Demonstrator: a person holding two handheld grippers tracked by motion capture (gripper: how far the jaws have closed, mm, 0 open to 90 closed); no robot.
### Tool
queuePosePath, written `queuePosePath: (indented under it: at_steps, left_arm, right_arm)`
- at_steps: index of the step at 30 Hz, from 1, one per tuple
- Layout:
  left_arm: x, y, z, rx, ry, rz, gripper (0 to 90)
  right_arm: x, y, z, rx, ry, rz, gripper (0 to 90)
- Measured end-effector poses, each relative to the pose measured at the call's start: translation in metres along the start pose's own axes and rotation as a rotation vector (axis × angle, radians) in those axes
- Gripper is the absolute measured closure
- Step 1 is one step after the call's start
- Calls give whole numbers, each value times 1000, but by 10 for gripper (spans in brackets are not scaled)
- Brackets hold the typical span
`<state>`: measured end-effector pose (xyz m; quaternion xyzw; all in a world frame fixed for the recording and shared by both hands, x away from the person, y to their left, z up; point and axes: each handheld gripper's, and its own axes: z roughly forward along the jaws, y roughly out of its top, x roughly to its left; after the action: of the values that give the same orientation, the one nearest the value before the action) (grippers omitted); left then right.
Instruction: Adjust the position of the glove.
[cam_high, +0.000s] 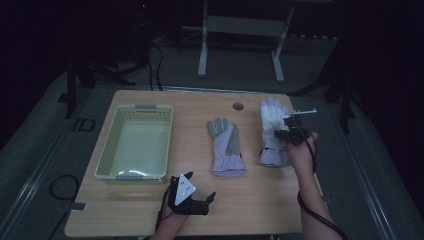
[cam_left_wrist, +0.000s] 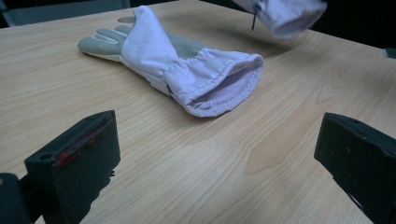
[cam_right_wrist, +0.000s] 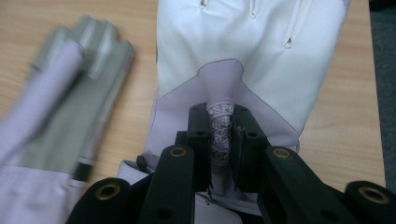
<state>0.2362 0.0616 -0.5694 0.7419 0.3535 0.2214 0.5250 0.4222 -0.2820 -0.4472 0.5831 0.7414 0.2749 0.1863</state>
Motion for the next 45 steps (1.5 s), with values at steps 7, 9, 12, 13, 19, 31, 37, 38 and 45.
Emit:
queuePosePath:
  at_steps: [7, 9, 12, 13, 19, 31, 37, 38, 45]
  left_arm:
    - [0, 0, 0, 3, 0, 5, 3]
    - [0, 0, 0, 3, 0, 7, 3]
    - [0, 0, 0, 0, 1, 7, 3]
    - [0, 0, 0, -1, 1, 6, 3]
    - [-1, 0, 0, 0, 2, 12, 3]
    - [-1, 0, 0, -7, 4, 12, 3]
    - [-1, 0, 0, -5, 5, 14, 3]
    - [-1, 0, 0, -3, 6, 15, 3]
    - [-1, 0, 0, -1, 11, 18, 3]
  right_arm:
    - [39, 19, -19, -18, 60, -13, 798]
    - [54, 23, -22, -27, 75, -26, 798]
    - [76, 25, -21, -17, 97, -43, 798]
    - [82, 24, -19, -9, 101, -43, 797]
    - [114, 19, -9, 29, 127, -30, 797]
    - [150, 7, 23, 78, 94, -32, 794]
    - [155, 1, 45, 122, 64, -43, 768]
    - [156, 0, 48, 121, 59, -36, 766]
    - [159, -7, 60, 120, 39, -42, 729]
